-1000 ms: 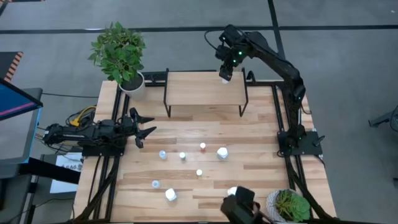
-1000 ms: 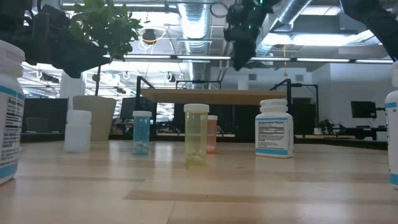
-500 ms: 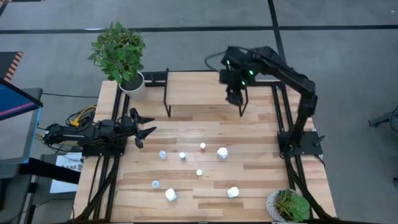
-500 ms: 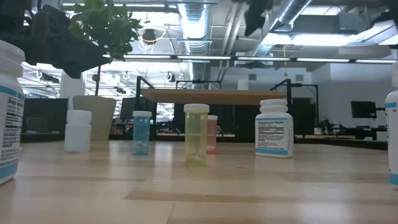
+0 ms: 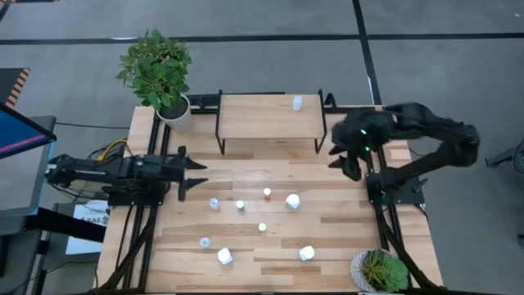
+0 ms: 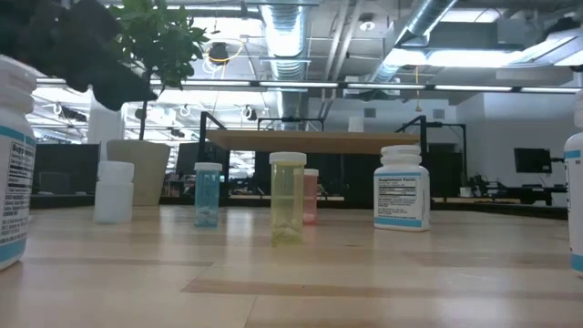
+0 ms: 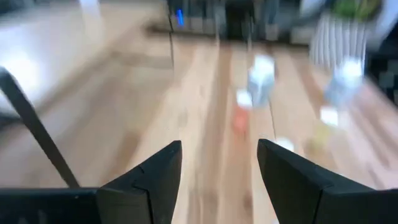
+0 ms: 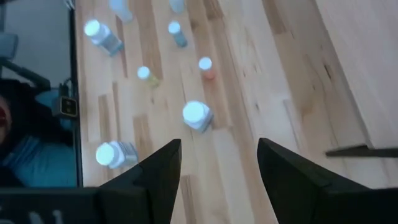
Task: Pick and place medicine bottles onto shelf by color
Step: Put the top white pill bottle on the shelf aligned with the white pill bottle
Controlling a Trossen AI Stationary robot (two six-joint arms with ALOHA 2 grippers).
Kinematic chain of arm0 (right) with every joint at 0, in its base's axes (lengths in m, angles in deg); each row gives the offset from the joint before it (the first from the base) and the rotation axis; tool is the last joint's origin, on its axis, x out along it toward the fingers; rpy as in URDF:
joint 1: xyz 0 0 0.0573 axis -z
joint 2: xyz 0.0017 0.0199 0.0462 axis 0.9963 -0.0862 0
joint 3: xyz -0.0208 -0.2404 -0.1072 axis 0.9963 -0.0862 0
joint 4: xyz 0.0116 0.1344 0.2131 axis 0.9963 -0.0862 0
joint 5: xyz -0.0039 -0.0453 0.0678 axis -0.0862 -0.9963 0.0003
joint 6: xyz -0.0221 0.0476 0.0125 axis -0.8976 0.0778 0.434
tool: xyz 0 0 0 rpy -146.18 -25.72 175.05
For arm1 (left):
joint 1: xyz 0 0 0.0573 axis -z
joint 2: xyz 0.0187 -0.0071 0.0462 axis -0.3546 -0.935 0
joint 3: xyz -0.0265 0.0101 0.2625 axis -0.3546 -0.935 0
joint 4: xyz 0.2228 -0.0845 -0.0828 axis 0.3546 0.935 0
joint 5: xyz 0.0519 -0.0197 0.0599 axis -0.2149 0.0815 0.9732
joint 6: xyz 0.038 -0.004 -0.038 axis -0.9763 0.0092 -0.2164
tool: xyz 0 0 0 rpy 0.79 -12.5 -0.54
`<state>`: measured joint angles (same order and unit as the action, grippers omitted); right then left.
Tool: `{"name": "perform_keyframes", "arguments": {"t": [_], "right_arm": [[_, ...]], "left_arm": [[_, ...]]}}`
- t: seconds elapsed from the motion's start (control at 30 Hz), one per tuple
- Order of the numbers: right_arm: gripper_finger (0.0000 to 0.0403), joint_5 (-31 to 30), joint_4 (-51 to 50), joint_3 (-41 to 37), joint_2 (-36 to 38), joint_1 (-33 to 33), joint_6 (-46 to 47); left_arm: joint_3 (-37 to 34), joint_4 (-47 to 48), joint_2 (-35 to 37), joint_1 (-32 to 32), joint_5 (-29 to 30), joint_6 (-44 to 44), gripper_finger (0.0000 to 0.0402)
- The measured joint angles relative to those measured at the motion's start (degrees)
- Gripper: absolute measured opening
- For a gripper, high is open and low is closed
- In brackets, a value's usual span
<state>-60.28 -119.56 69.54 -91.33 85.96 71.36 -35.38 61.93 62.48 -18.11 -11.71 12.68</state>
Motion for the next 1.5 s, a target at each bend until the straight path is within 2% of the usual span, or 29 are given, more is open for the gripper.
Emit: {"name": "perform_keyframes", "arguments": {"t": [0.1, 0.2, 0.37, 0.63, 0.8, 1.1, 1.5], "right_arm": [[0.0232, -2.79, 5.36, -5.33, 3.24, -3.66, 1.33], [0.0232, -3.13, 7.48, -8.69, 4.64, -5.74, 1.37], [0.0232, -3.24, 7.82, -11.31, 4.49, -7.72, 1.5], [0.0232, -3.24, 8.17, -11.56, 3.25, -8.06, 1.48], [0.0232, -3.24, 8.21, -11.56, 3.21, -8.04, 1.47], [0.0232, -3.24, 7.87, -11.56, 3.21, -8.01, 1.43], [0.0232, -3.22, 7.18, -11.56, 3.21, -8.01, 1.35]], "left_arm": [[4.76, 7.83, -8.39, 0.35, -3.67, 1.42, 0.0199], [8.81, 12.65, -15.8, 1.83, -6.35, 1.39, 0.0199], [12.08, 14.03, -24.9, 5.51, -9.1, 1.47, 0.0199], [12.84, 13.25, -35.05, 11.14, -5.52, 4.81, 0.0199], [12.84, 11.75, -40.05, 12.52, 0.29, 6.77, 0.0199], [12.88, 3.02, -46.25, 13.86, -0.07, 6.64, 0.0199], [12.88, -0.83, -46.41, 14.1, 0.18, 6.7, 0.0199]]}}
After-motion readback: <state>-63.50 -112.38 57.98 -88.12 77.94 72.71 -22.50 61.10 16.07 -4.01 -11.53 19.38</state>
